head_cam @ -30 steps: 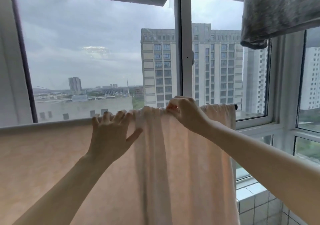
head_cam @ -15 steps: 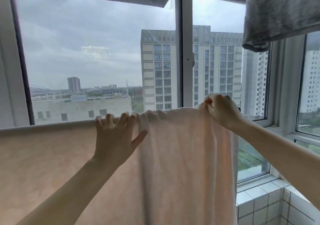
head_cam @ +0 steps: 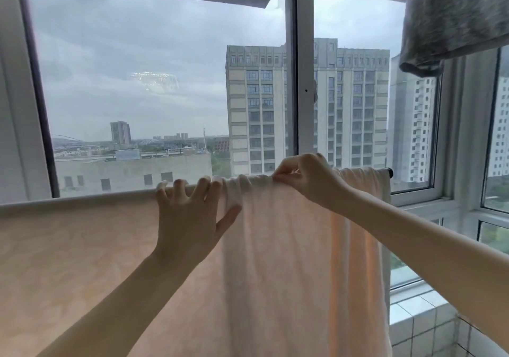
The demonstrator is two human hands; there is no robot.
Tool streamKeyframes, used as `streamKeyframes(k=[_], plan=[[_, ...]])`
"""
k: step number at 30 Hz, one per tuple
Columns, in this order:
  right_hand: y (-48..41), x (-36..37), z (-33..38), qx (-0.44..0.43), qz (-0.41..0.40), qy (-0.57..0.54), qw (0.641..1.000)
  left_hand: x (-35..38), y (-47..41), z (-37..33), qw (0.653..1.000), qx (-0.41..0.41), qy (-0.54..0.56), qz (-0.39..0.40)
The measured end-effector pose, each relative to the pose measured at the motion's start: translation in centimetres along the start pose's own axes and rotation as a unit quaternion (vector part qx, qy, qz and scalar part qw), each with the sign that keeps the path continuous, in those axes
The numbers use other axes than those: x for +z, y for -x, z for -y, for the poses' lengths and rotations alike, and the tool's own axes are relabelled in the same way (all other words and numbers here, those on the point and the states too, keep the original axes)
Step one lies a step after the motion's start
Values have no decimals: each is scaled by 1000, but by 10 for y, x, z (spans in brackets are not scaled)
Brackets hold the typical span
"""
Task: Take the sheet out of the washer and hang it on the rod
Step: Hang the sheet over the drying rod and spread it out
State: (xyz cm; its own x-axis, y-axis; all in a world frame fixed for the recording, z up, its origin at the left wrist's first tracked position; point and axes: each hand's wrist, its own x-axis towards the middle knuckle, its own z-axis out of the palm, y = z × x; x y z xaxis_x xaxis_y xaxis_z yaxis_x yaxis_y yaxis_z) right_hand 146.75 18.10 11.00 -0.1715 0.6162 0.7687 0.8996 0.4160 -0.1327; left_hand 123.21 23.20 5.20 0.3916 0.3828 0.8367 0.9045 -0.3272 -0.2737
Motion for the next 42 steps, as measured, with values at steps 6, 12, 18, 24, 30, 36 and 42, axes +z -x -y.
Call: streamKeyframes(k=[6,12,18,24,30,36,42], plan=[[-1,-13,-24,40,-67,89,993,2,-4,-8,1000,7,14,-15],[14,-17,-47,53,-68,105,991,5,-7,-24,1000,7,22,-9],[13,-14,-51,43,-59,74,995,7,-18,-51,999,5,33,8],[12,-20,-59,9,-46,60,997,3,-30,-71,1000,11,25,12],[10,-31,-68,-40,13,25,999,2,-40,-111,1000,15,5,21],[34,-50,-96,-41,28,-14,999,10,-48,-148,1000,2,17,23],[56,-68,-134,-65,-11,38,997,13,-56,-167,999,-8,12,31]])
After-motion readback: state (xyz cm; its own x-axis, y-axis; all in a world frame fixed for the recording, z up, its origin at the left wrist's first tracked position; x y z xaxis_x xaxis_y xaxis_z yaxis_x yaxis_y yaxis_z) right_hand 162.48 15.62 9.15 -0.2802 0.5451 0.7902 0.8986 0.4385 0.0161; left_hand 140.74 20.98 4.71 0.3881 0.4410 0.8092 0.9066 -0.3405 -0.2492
